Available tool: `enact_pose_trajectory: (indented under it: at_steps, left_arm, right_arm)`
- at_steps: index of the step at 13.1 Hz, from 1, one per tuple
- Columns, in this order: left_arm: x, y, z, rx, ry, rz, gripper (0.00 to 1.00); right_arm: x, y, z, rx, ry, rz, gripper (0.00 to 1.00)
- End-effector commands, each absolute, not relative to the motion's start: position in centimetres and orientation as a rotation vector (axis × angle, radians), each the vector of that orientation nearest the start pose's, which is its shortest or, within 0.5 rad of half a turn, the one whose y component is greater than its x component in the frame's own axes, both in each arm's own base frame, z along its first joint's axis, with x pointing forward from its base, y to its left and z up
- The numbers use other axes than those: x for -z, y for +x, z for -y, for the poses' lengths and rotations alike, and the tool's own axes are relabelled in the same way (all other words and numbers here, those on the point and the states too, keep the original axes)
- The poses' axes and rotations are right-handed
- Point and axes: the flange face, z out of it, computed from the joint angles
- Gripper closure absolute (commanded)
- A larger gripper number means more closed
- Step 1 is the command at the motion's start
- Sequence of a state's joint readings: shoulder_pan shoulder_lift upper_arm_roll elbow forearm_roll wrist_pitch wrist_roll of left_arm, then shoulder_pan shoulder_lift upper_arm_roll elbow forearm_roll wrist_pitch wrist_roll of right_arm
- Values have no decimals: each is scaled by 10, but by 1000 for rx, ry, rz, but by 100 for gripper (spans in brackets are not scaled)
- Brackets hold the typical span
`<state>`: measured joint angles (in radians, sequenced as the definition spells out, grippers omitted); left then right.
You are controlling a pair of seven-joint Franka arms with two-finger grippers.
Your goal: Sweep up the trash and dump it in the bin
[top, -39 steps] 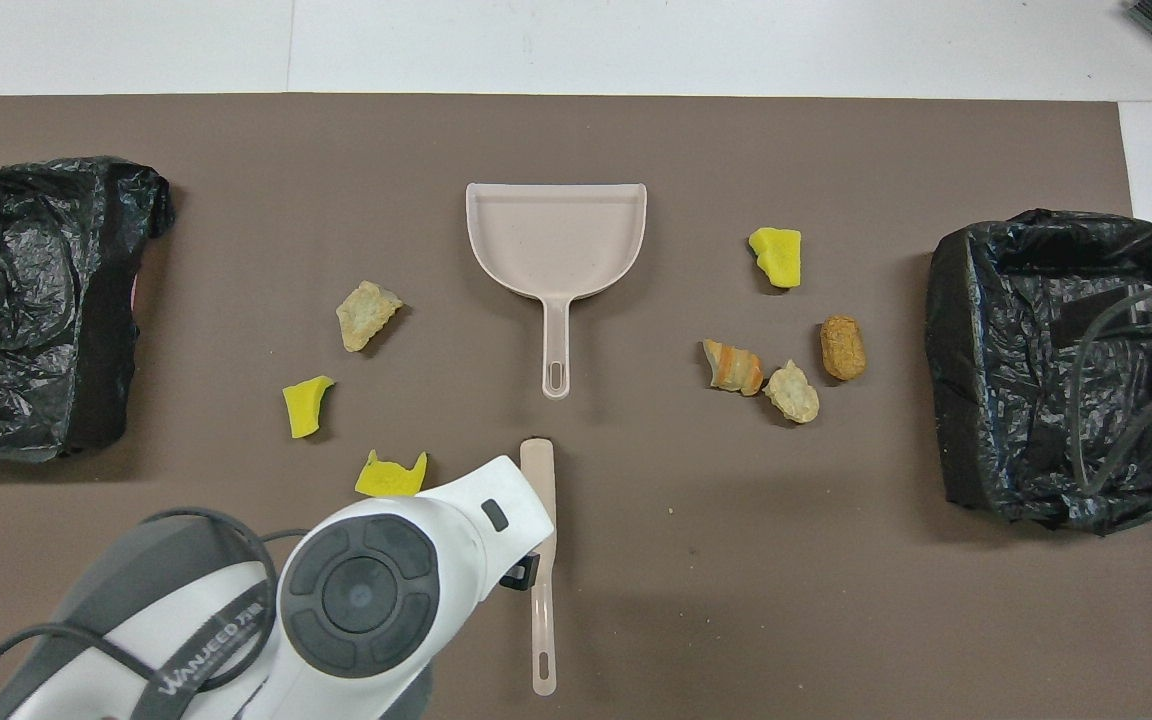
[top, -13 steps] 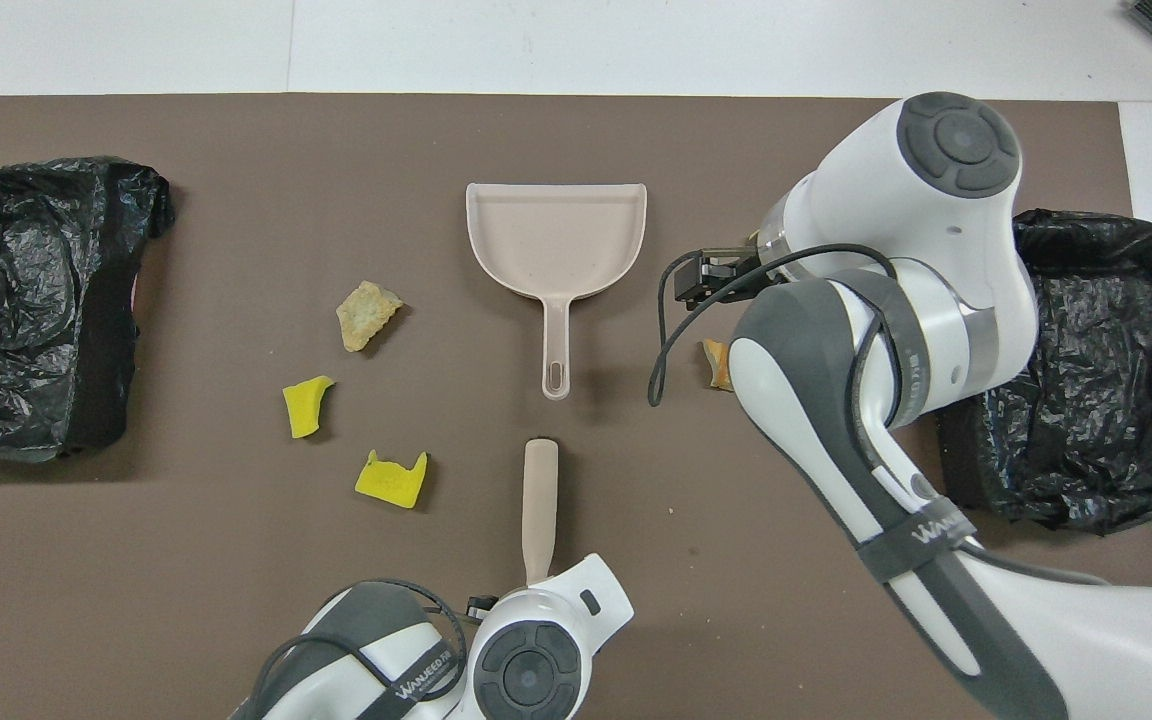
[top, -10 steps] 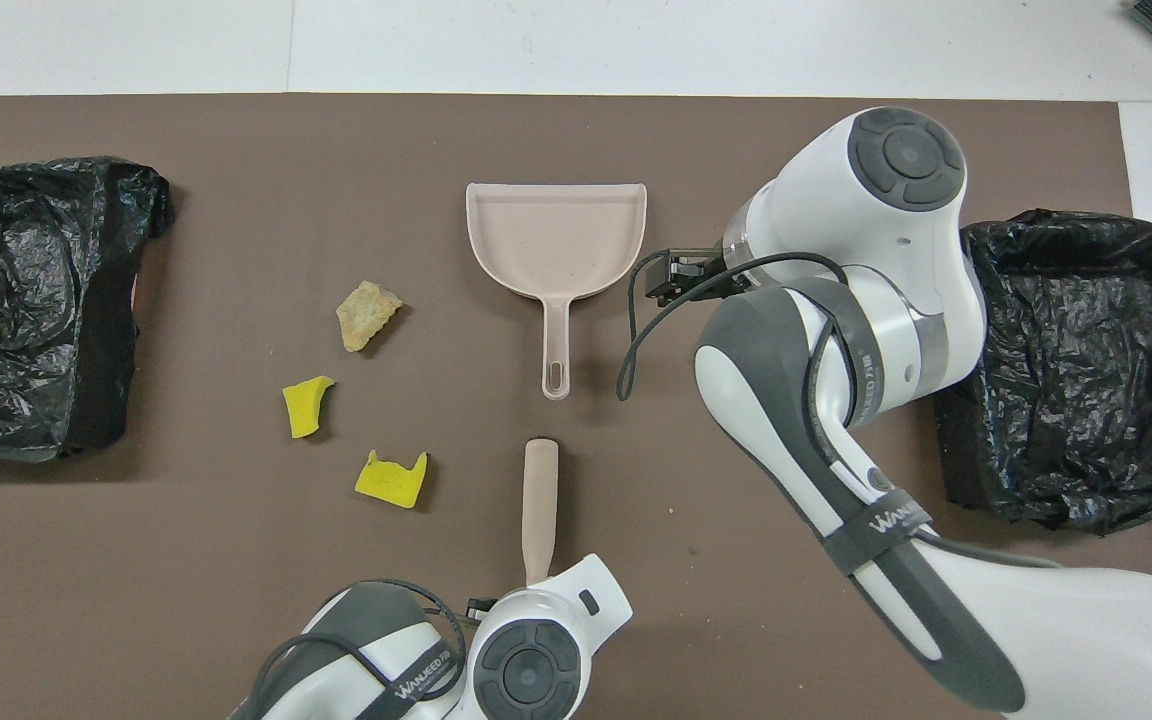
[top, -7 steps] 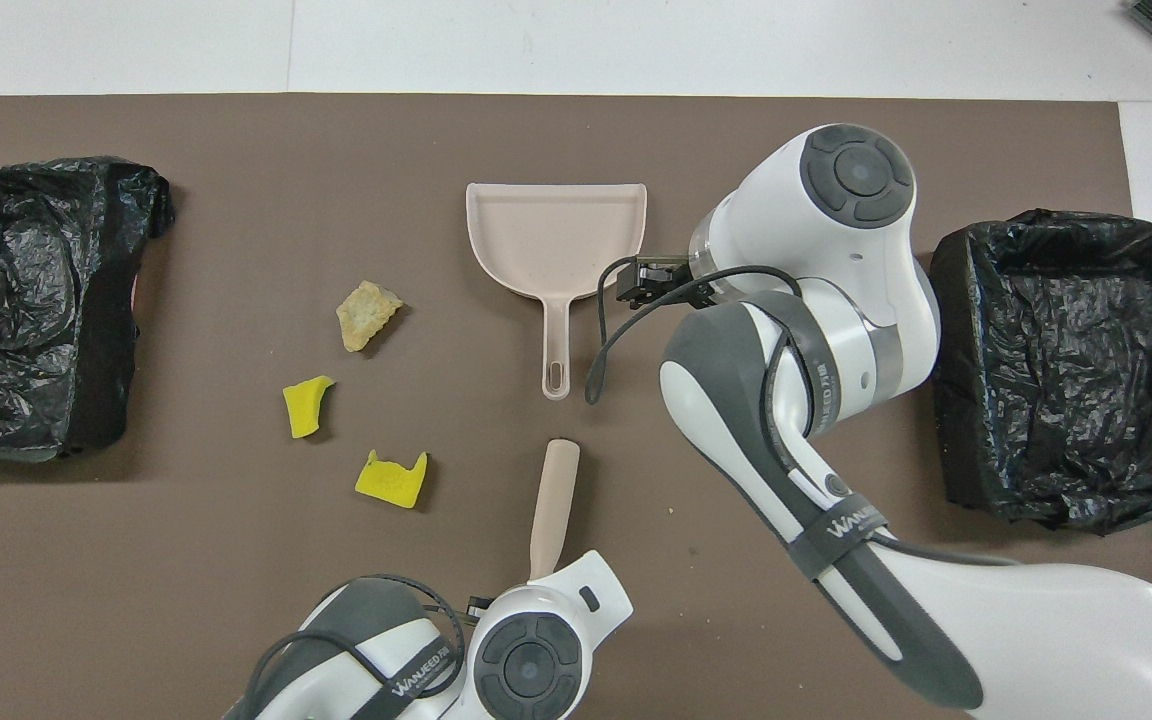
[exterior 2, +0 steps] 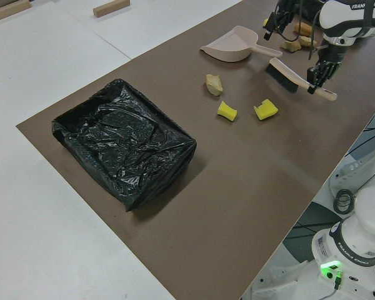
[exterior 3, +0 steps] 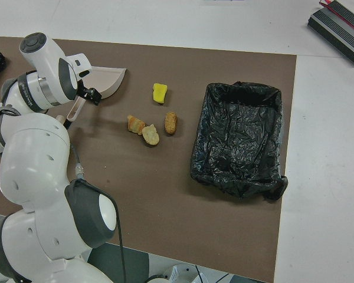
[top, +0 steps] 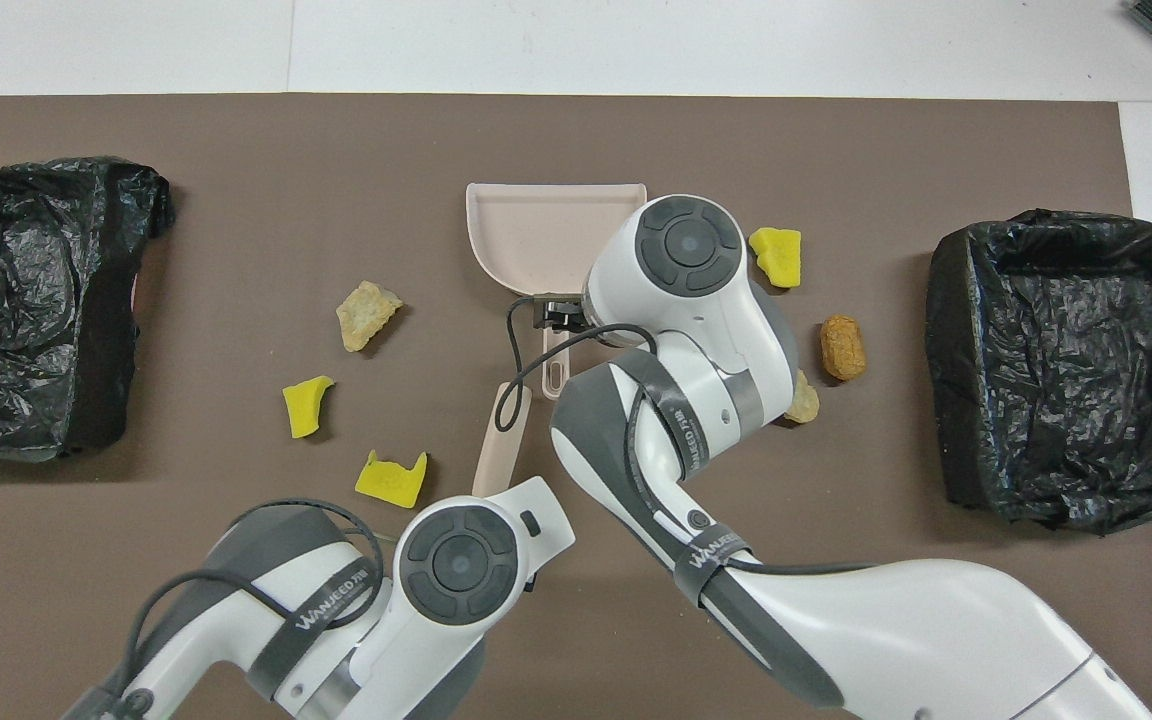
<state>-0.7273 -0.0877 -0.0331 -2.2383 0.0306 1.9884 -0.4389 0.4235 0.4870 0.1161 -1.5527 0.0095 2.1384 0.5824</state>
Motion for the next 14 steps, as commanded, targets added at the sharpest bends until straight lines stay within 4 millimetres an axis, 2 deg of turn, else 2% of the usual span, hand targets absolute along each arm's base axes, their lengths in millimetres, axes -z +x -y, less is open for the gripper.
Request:
enact_pose_trajectory:
  at_steps: [1, 4, 7, 9, 11, 13, 14]
  left_arm:
    - [-407, 384, 299, -147, -2909, -468, 100]
    - [-412, 419, 247, -140, -2890, -439, 100]
    - [-423, 450, 186, -136, -2889, -428, 100]
    - [-424, 469, 154, -103, -2883, -365, 100]
    - [-422, 489, 113, -83, -2894, -390, 100]
    - [-419, 500, 77, -82, -2899, -426, 100]
    - [-417, 501, 65, -96, -2898, -447, 100]
  right_arm:
    - [-371, 608, -372, 154, -3064, -50, 0]
    - [-364, 600, -389, 186, -3069, -26, 0]
    - [-365, 596, -393, 214, -3083, 4, 0]
    - [-355, 591, -392, 202, -3102, 24, 7]
    - [-354, 590, -392, 206, -3103, 31, 12]
    - [-354, 590, -392, 206, -3103, 34, 15]
    - [-354, 590, -392, 204, -3104, 36, 17]
